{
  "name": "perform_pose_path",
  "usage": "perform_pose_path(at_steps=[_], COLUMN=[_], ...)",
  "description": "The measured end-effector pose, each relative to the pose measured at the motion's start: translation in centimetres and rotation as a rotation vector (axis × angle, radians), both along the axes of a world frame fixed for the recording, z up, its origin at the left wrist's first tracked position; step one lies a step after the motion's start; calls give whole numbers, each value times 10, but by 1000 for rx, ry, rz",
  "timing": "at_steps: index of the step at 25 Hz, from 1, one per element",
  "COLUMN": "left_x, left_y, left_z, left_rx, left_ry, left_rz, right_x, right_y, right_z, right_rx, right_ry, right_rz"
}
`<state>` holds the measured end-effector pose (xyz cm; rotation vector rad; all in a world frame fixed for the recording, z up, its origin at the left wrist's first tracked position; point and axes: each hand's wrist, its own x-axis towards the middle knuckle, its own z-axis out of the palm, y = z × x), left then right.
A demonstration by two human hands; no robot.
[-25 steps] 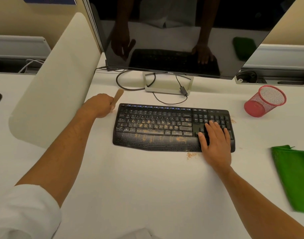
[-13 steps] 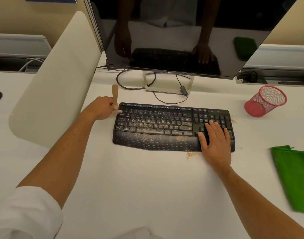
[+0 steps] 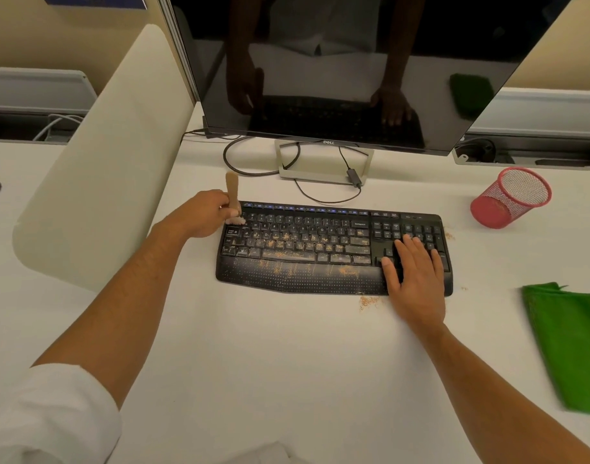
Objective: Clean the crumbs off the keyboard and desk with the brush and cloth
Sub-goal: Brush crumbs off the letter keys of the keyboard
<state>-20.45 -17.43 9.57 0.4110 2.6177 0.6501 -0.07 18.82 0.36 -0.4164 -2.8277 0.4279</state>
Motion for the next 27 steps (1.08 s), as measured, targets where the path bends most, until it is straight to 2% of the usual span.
perform_pose_path(at_steps=[3,4,8,11,15,18,20,22,24,25,27], left_x=[-4,-4,7,14,22,36,44,44,38,35,32], left_y=[-4,-3,26,46,46,43,38,32,26,24,22], left_z=[9,12,17,15,8,2,-1,2,8,11,12], left_rx=[-217,-233,-15,-3,18,48,11,-41,4,58,135], left_ry=[43,77,122,175,273,300,265,135,8,-13,60], left_rz=[21,34,60,111,292,332,303,269,314,360,418], right_x=[0,0,0,0,0,0,0,0,0,1,1], right_y=[0,0,1,0,1,1,1,1,1,1,1], right_z=[-1,-1,-1,-1,-1,-1,-1,0,1,1,0], right_rx=[1,4,5,7,-2,-2,-5,2,1,0,-6], right_ry=[-4,-5,6,11,12,7,9,3,-1,-3,0], right_rz=[3,4,1,3,8,10,12,11,10,10,10])
